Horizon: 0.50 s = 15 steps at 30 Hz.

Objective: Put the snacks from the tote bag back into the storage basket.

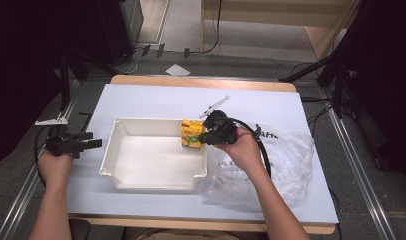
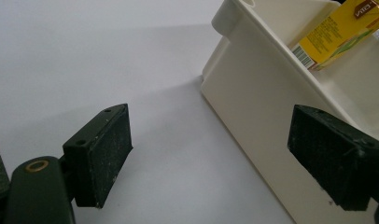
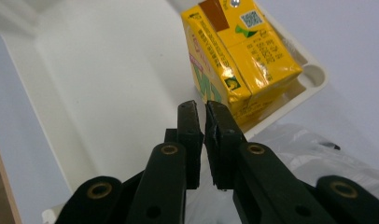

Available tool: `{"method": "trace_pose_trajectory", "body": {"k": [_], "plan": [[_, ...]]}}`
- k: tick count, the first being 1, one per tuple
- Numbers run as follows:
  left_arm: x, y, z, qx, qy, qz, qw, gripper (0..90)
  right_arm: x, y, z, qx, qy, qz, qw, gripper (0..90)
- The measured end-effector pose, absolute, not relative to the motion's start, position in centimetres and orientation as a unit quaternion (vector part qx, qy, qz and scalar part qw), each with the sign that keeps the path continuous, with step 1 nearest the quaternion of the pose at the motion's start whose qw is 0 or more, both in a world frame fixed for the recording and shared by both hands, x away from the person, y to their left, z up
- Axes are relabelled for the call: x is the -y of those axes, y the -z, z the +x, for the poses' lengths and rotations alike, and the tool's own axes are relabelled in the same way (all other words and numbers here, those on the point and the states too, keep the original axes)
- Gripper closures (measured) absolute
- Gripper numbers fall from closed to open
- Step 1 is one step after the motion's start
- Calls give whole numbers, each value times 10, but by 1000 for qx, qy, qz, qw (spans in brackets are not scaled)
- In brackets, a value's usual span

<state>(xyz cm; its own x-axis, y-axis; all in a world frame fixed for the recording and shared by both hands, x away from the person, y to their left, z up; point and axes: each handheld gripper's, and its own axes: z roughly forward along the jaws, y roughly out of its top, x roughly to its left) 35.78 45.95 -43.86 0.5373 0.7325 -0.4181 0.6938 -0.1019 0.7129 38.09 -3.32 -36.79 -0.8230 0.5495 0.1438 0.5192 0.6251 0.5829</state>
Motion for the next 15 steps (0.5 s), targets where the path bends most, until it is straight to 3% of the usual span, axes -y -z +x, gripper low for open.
{"method": "trace_pose_trajectory", "body": {"k": [15], "plan": [[-460, 439, 358, -481, -21, 742, 467, 146, 48, 342, 375, -892, -340, 296, 30, 817]]}}
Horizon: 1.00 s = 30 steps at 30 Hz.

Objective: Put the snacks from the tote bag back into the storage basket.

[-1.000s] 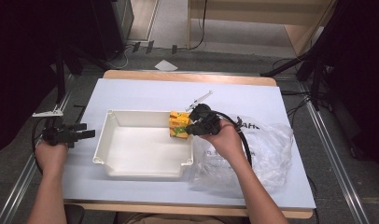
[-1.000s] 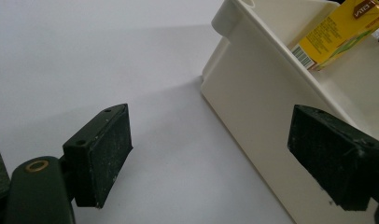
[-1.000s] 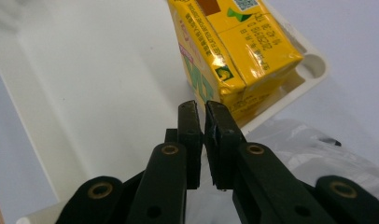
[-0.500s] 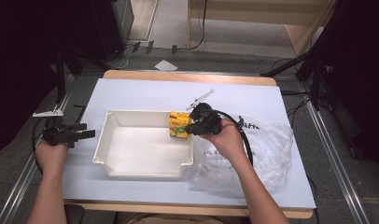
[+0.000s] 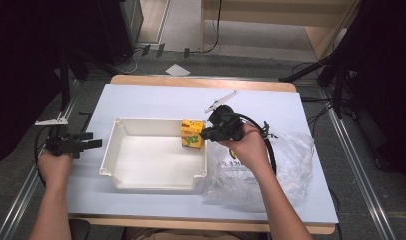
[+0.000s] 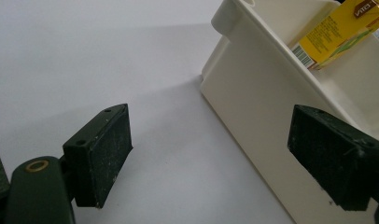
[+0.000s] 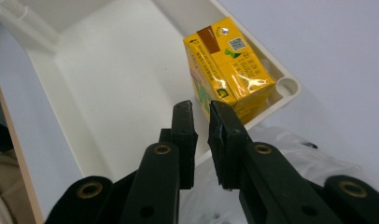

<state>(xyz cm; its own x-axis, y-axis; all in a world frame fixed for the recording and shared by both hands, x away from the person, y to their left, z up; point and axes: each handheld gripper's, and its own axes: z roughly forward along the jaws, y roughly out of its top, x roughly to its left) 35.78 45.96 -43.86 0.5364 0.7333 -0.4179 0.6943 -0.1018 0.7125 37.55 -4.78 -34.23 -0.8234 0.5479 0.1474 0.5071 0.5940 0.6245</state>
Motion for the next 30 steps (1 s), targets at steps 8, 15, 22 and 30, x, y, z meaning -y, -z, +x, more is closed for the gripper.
{"method": "trace_pose_trajectory", "body": {"k": [8, 15, 22, 30], "plan": [[-459, 439, 358, -482, -20, 741, 467, 146, 67, 334, 378, -887, -343, 307, 34, 744], [-459, 439, 357, -482, -19, 741, 467, 146, 85, 332, 383, -881, -343, 324, 30, 632], [-460, 439, 357, -482, -20, 743, 465, 146, 103, 334, 390, -874, -350, 336, 27, 495], [-459, 440, 358, -481, -19, 746, 460, 146, 118, 343, 398, -866, -350, 356, 24, 361]]}}
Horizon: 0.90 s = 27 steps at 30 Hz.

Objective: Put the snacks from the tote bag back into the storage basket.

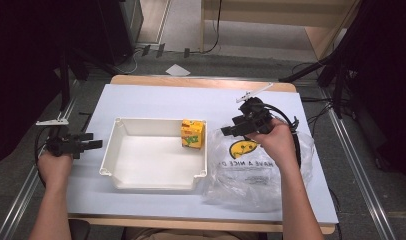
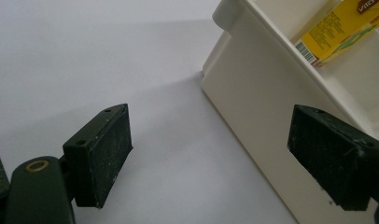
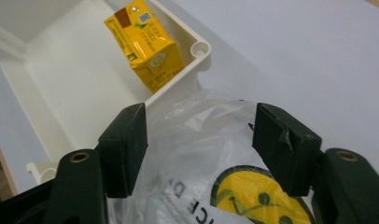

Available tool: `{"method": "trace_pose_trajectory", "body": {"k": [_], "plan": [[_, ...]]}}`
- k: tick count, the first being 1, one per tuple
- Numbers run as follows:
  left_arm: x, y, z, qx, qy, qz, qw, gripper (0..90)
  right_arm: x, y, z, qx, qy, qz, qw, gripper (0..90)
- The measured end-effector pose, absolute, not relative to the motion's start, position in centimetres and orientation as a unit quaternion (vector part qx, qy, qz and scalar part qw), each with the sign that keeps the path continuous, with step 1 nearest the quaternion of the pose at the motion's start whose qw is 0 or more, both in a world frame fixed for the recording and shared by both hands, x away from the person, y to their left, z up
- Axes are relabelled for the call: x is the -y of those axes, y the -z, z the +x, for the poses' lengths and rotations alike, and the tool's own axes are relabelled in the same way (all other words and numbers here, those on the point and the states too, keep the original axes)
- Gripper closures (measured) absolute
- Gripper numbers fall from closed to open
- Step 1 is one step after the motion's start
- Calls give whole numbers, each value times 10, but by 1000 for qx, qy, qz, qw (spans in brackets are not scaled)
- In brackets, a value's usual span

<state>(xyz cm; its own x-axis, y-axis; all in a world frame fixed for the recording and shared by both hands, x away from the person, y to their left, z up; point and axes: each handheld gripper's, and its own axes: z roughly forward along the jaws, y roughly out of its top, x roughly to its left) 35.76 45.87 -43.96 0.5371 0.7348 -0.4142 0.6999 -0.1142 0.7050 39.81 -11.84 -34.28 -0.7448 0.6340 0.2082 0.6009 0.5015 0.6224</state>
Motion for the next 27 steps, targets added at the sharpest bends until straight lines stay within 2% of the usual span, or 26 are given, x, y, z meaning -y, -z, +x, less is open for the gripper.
{"method": "trace_pose_trajectory", "body": {"k": [3, 9, 16, 27], "plan": [[-459, 440, 357, -483, -19, 745, 459, 146, 128, 346, 401, -862, -352, 364, 25, 324], [-459, 441, 357, -485, -19, 745, 458, 146, 147, 346, 404, -853, -366, 369, 45, 297], [-459, 441, 358, -485, -19, 747, 454, 146, 168, 354, 407, -848, -360, 386, 46, 266], [-457, 441, 359, -486, -19, 749, 450, 146, 188, 362, 408, -849, -352, 389, 64, 271]]}}
